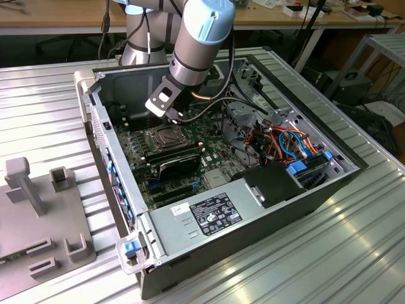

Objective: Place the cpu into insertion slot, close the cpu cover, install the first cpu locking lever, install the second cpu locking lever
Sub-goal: 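Install the first cpu locking lever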

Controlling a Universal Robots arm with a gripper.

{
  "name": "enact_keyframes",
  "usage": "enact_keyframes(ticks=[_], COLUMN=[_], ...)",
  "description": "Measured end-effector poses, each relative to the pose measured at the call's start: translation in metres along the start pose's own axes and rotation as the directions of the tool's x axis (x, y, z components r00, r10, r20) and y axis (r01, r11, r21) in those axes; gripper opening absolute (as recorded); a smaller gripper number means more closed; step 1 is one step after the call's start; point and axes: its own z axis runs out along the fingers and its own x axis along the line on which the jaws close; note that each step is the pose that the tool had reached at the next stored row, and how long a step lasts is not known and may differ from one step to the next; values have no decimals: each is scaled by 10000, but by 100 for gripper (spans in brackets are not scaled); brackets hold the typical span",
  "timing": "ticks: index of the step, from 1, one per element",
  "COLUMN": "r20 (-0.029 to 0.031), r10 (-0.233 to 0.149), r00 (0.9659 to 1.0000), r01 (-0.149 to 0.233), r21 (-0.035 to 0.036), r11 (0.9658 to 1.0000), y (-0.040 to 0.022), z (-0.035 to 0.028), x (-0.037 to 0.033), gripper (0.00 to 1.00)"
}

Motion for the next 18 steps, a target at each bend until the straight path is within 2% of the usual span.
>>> enact_keyframes(ticks=[18], r20=[-3], r10=[-1], r00=[10000], r01=[1], r21=[-1], r11=[10000], y=[24], z=[20], x=[-11], gripper=[11])
